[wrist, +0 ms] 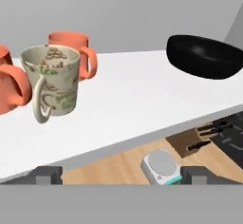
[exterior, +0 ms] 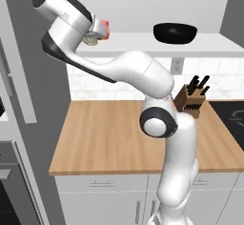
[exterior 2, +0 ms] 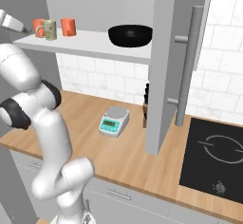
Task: Gather all objects into one cabinet and sort the glasses and bowls to opposite sides.
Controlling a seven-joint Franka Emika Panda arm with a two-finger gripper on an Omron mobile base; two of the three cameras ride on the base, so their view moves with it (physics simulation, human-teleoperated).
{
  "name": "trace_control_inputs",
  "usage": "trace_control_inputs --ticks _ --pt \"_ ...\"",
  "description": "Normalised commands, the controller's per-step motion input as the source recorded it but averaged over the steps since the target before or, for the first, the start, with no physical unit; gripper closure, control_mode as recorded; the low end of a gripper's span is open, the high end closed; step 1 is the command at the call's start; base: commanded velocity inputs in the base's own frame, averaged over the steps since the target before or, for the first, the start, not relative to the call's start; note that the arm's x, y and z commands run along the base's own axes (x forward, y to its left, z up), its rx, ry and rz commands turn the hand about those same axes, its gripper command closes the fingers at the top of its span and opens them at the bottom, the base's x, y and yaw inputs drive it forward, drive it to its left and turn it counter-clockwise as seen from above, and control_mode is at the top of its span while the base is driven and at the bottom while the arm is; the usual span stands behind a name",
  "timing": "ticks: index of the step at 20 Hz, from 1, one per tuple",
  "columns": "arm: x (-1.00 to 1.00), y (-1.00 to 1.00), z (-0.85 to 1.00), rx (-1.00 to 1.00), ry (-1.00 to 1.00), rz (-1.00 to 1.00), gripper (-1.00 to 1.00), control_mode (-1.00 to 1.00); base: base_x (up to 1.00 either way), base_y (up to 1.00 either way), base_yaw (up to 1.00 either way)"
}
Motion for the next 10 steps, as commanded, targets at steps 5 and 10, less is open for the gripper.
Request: trace_control_inputs --ticks 5,10 --pt "-0.48 -0.49 -0.12 0.01 -0.06 0.0 -1.0 -1.0 0.0 0.0 0.0" --pt "-0.57 -0.75 0.0 0.02 -0.01 0.02 -1.0 -1.0 0.0 0.0 0.0"
